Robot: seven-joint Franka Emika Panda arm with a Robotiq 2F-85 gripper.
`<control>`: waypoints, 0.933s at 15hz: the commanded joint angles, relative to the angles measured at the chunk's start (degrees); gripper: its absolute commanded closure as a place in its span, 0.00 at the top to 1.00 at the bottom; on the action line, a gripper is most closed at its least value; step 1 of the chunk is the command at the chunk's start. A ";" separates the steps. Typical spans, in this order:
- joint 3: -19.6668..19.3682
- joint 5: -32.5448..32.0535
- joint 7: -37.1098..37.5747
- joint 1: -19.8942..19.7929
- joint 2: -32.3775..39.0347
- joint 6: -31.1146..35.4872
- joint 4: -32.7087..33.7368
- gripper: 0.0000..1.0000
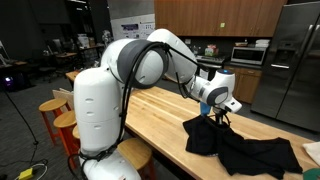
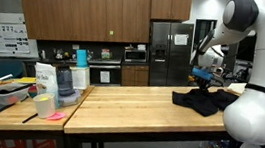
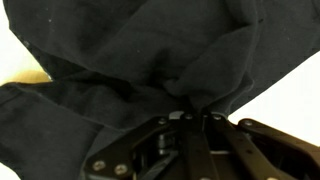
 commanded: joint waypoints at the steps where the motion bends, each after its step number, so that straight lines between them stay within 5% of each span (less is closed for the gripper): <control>1: 0.00 -0.63 0.13 0.12 -0.04 -0.12 0.32 0.02; 10: 1.63 -14.75 -0.25 3.74 0.57 -3.44 4.63 0.02; 14: 3.93 -14.67 -2.93 5.32 1.17 -1.53 5.98 0.02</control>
